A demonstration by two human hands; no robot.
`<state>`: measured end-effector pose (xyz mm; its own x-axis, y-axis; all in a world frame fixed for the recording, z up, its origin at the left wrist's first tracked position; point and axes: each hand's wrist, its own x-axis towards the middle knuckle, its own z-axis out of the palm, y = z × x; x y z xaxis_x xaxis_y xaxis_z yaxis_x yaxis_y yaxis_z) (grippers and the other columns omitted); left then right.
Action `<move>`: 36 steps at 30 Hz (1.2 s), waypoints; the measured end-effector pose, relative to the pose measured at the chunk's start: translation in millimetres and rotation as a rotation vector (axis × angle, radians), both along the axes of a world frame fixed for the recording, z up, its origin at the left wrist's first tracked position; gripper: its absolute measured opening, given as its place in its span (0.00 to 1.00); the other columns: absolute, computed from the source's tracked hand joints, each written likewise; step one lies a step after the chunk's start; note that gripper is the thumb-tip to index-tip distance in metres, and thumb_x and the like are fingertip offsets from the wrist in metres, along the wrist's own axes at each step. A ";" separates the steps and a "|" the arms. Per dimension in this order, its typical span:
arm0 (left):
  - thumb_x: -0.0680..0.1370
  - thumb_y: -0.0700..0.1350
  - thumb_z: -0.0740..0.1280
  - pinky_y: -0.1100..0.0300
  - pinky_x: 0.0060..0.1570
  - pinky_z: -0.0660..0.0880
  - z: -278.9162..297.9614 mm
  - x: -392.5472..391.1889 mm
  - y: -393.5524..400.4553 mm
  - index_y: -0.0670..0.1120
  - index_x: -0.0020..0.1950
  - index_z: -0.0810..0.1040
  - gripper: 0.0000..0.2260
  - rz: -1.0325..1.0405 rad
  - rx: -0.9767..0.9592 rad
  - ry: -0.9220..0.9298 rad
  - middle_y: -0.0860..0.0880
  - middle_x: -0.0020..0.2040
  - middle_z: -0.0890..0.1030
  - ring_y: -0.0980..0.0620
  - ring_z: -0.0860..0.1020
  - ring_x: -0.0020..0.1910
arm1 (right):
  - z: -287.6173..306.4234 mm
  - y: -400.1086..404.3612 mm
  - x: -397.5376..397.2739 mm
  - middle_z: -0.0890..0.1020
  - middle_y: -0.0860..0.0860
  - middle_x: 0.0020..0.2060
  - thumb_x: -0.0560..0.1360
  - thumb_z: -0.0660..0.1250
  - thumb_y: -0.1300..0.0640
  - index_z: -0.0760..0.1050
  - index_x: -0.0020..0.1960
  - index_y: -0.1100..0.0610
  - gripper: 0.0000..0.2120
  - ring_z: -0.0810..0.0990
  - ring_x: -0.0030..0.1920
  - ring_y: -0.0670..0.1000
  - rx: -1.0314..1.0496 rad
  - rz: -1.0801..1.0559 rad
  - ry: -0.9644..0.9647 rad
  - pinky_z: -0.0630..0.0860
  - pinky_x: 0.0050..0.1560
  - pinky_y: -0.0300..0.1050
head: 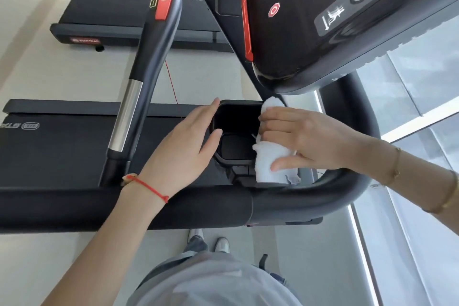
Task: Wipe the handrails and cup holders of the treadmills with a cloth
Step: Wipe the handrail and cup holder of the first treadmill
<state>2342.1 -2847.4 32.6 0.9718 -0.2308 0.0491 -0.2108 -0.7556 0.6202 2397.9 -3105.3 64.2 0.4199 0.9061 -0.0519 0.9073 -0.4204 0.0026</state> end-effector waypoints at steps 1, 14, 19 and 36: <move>0.84 0.52 0.55 0.65 0.63 0.62 -0.6 -1.8 -0.5 0.54 0.81 0.52 0.25 0.007 -0.003 -0.005 0.57 0.76 0.63 0.56 0.66 0.71 | 2.2 0.3 3.7 0.81 0.54 0.55 0.81 0.51 0.38 0.78 0.57 0.61 0.29 0.72 0.68 0.58 -0.010 -0.015 0.001 0.65 0.72 0.50; 0.84 0.52 0.54 0.66 0.59 0.64 -6.2 -14.1 -7.9 0.52 0.81 0.50 0.27 0.092 -0.048 -0.007 0.54 0.74 0.67 0.55 0.68 0.69 | -19.7 15.6 -70.6 0.40 0.37 0.77 0.79 0.52 0.38 0.47 0.79 0.47 0.32 0.42 0.75 0.34 0.439 -0.662 0.483 0.56 0.72 0.38; 0.83 0.53 0.55 0.66 0.61 0.62 -6.8 -13.0 -9.0 0.51 0.81 0.50 0.27 0.104 -0.049 0.009 0.53 0.76 0.65 0.54 0.66 0.71 | -26.4 34.0 -51.5 0.40 0.48 0.78 0.81 0.54 0.43 0.36 0.79 0.52 0.37 0.42 0.71 0.29 0.489 -0.822 0.588 0.44 0.60 0.17; 0.83 0.54 0.56 0.60 0.67 0.66 -5.6 -13.0 -6.1 0.50 0.80 0.57 0.25 0.151 -0.018 -0.018 0.52 0.75 0.68 0.53 0.68 0.72 | -30.6 36.7 -10.5 0.73 0.50 0.59 0.78 0.62 0.55 0.57 0.73 0.53 0.26 0.76 0.50 0.52 0.532 -0.848 0.492 0.67 0.45 0.44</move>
